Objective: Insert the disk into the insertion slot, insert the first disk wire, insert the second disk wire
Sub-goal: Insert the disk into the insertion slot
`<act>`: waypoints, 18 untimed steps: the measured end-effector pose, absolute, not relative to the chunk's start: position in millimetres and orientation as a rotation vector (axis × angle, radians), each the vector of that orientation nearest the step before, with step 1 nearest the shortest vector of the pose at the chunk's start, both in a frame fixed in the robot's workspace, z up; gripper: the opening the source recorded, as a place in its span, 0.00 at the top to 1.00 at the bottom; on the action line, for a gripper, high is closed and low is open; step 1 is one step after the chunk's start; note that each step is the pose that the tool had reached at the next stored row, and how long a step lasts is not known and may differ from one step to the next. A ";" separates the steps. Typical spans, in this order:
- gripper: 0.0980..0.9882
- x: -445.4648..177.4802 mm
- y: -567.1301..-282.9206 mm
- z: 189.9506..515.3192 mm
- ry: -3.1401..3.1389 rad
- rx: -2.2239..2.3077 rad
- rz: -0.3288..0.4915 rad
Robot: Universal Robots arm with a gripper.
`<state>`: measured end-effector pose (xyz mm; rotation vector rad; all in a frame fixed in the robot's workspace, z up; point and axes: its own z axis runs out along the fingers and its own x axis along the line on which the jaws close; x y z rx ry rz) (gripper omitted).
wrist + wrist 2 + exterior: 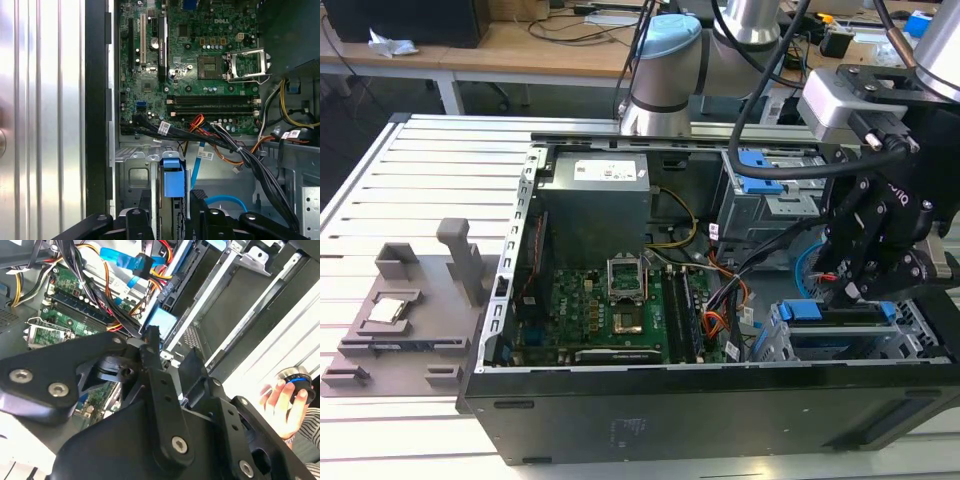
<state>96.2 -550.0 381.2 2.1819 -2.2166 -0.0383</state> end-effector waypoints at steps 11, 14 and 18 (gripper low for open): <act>0.99 96.2 -550.0 381.1 -2.216 2.181 -0.037; 0.99 100.7 -549.9 381.1 -2.216 2.181 -0.036; 0.99 113.2 -549.7 380.9 -2.215 2.181 -0.038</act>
